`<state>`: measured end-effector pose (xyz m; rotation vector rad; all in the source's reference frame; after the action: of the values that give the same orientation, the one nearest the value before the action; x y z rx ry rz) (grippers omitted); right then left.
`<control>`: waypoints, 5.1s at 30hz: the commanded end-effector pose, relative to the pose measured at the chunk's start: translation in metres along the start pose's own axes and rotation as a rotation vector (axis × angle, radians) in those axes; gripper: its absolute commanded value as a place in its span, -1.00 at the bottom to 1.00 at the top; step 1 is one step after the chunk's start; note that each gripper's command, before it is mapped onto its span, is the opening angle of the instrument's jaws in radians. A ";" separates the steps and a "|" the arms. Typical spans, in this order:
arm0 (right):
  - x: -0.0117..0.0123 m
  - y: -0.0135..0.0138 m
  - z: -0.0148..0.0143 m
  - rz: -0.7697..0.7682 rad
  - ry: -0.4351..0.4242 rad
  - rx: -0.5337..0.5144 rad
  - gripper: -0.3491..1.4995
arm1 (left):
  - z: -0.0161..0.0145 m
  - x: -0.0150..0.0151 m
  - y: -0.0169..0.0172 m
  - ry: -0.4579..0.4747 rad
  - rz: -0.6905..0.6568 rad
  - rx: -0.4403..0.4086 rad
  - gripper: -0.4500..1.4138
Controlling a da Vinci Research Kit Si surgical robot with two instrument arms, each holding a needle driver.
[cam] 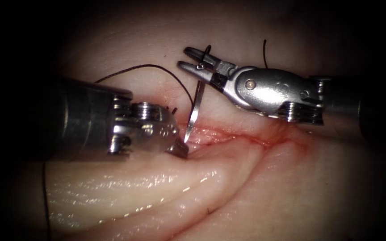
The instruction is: Wound Closure
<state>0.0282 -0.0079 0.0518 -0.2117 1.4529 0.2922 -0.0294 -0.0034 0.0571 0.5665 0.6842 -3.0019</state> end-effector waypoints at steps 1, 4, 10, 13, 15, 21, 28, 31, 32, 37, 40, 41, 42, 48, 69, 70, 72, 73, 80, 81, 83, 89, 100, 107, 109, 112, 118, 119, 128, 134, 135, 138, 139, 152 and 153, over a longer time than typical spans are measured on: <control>-0.0003 0.0001 0.0009 -0.006 0.004 0.001 -1.00 | 0.0005 0.0003 -0.0002 0.002 0.004 -0.002 -0.64; -0.0006 -0.0006 0.0007 -0.014 0.003 0.007 -1.00 | 0.0001 0.0001 0.0004 0.010 0.007 -0.001 -0.64; -0.0014 -0.0013 0.0002 -0.028 -0.004 0.021 -1.00 | -0.0019 0.0007 0.0019 0.056 -0.004 0.047 -0.66; -0.0013 -0.0011 0.0001 -0.025 -0.004 0.021 -1.00 | -0.0032 0.0014 0.0020 0.149 -0.029 0.110 -0.64; -0.0012 -0.0009 0.0001 -0.023 -0.005 0.020 -1.00 | -0.0036 0.0015 0.0021 0.201 -0.043 0.156 -0.69; -0.0004 -0.0004 0.0002 -0.012 -0.004 0.018 -1.00 | -0.0024 0.0014 0.0031 0.219 -0.057 0.219 -0.80; 0.0004 0.0005 0.0002 -0.004 -0.005 0.019 -1.00 | -0.0002 0.0007 0.0038 0.222 -0.054 0.257 -0.86; 0.0004 0.0006 0.0002 0.002 -0.011 0.026 -1.00 | 0.0004 0.0006 0.0041 0.225 -0.052 0.255 -0.87; 0.0004 0.0006 0.0002 0.001 -0.015 0.030 -1.00 | 0.0005 0.0006 0.0041 0.227 -0.052 0.258 -0.87; 0.0003 0.0004 -0.0001 0.003 -0.023 0.046 -1.00 | 0.0003 0.0006 0.0042 0.233 -0.053 0.260 -0.91; 0.0003 0.0003 -0.0003 0.013 -0.023 0.052 -1.00 | 0.0001 0.0007 0.0042 0.235 -0.056 0.260 -0.93; 0.0003 0.0002 -0.0003 0.013 -0.021 0.059 -1.00 | 0.0001 0.0007 0.0042 0.238 -0.056 0.261 -0.93; 0.0003 0.0002 -0.0002 0.011 -0.024 0.067 -1.00 | 0.0001 0.0007 0.0041 0.240 -0.057 0.262 -0.93; 0.0001 -0.0002 -0.0003 0.003 -0.039 0.099 -1.00 | -0.0001 0.0007 0.0041 0.248 -0.058 0.266 -0.93; 0.0010 -0.0003 -0.0001 0.065 -0.062 0.166 -1.00 | 0.0007 0.0000 0.0032 0.258 -0.066 0.277 -0.95; 0.0010 -0.0003 -0.0001 0.071 -0.060 0.168 -1.00 | 0.0008 0.0000 0.0031 0.259 -0.071 0.276 -0.95; 0.0010 -0.0003 -0.0001 0.088 -0.063 0.168 -1.00 | 0.0009 -0.0002 0.0031 0.259 -0.070 0.277 -0.95; 0.0010 -0.0003 -0.0001 0.100 -0.067 0.170 -1.00 | 0.0009 -0.0002 0.0031 0.259 -0.069 0.278 -0.95; 0.0008 0.0000 -0.0001 0.166 -0.070 0.173 -1.00 | 0.0008 -0.0006 0.0032 0.260 -0.071 0.275 -0.96; 0.0007 0.0001 -0.0001 0.172 -0.071 0.173 -1.00 | 0.0008 -0.0006 0.0032 0.260 -0.071 0.275 -0.98; 0.0006 0.0002 -0.0001 0.196 -0.065 0.175 -1.00 | 0.0009 -0.0006 0.0032 0.260 -0.071 0.276 -0.98; 0.0006 0.0002 -0.0001 0.220 -0.061 0.180 -1.00 | 0.0012 -0.0005 0.0031 0.259 -0.072 0.280 -0.98; 0.0006 0.0001 0.0003 0.274 -0.051 0.167 -1.00 | 0.0015 -0.0002 0.0032 0.257 -0.076 0.285 -0.98; 0.0003 -0.0005 0.0003 0.356 -0.052 0.167 -1.00 | 0.0015 -0.0003 0.0031 0.258 -0.075 0.284 -0.98; 0.0003 -0.0007 0.0003 0.384 -0.055 0.169 -1.00 | 0.0015 -0.0003 0.0031 0.258 -0.074 0.284 -0.98; 0.0003 -0.0007 0.0002 0.436 -0.062 0.172 -1.00 | 0.0015 -0.0004 0.0031 0.258 -0.073 0.283 -0.98; 0.0002 -0.0010 0.0001 0.534 -0.066 0.193 -1.00 | 0.0014 -0.0005 0.0031 0.258 -0.072 0.283 -0.98; 0.0002 -0.0011 0.0001 0.544 -0.066 0.196 -1.00 | 0.0014 -0.0005 0.0031 0.258 -0.072 0.283 -0.98; 0.0003 -0.0022 0.0001 0.595 -0.070 0.209 -1.00 | 0.0014 -0.0006 0.0031 0.258 -0.072 0.282 -0.98; 0.0009 -0.0034 0.0000 0.614 -0.072 0.223 -1.00 | 0.0012 -0.0007 0.0030 0.260 -0.077 0.279 -0.98; 0.0010 -0.0036 0.0000 0.625 -0.075 0.227 -1.00 | 0.0012 -0.0007 0.0030 0.260 -0.078 0.279 -0.98; 0.0013 -0.0042 0.0000 0.674 -0.094 0.242 -1.00 | 0.0011 -0.0007 0.0030 0.262 -0.077 0.276 -0.98; 0.0015 -0.0042 0.0000 0.699 -0.097 0.244 -1.00 | 0.0011 -0.0007 0.0030 0.262 -0.077 0.276 -0.98; 0.0026 -0.0045 -0.0001 0.923 -0.154 0.282 -1.00 | 0.0011 -0.0007 0.0028 0.260 -0.077 0.278 -0.98; 0.0026 -0.0046 -0.0001 0.940 -0.157 0.283 -1.00 | 0.0011 -0.0007 0.0028 0.260 -0.077 0.278 -0.98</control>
<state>0.0290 -0.0123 0.0488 0.7393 1.3299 0.8356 -0.0283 -0.0065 0.0566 0.9758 0.3001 -3.1499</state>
